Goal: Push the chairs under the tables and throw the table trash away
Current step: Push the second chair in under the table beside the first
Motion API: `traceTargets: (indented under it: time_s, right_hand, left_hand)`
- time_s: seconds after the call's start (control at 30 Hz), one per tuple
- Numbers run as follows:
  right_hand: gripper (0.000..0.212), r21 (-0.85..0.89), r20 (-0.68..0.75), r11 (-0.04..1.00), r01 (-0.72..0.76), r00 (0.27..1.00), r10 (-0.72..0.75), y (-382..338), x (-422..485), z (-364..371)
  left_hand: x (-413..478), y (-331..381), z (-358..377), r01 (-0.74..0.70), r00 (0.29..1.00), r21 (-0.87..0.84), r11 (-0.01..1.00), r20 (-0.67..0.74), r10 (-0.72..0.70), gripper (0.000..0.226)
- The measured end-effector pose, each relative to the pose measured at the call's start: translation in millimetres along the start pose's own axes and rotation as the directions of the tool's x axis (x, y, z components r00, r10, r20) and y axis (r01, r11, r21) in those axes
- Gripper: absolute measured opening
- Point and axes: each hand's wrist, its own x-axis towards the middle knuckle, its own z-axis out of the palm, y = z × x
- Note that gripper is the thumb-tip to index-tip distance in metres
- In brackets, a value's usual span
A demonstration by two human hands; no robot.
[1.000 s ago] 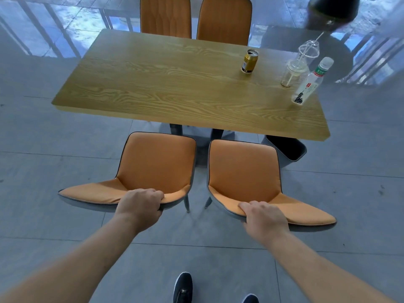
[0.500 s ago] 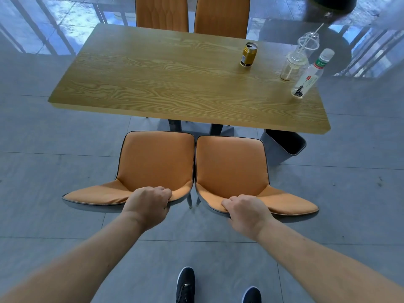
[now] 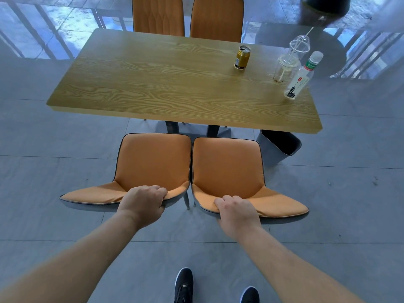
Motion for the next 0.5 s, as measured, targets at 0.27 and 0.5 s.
traceTargets:
  time_s: [0.27, 0.5]
  right_hand:
    - [0.012, -0.013, -0.039, 0.996, 0.083, 0.996, -0.084, 4.9, 20.5, -7.2]
    - [0.005, 0.012, -0.023, 0.988, 0.156, 0.988, -0.155, -23.9, 33.0, -3.5]
  left_hand:
    - [-6.1, -54.7, -4.7, -0.112, 0.993, 0.064, 0.992, -0.028, 0.114, 0.016]
    - [-3.7, -38.2, 7.2, -0.109, 0.993, 0.038, 0.993, -0.034, 0.110, 0.012]
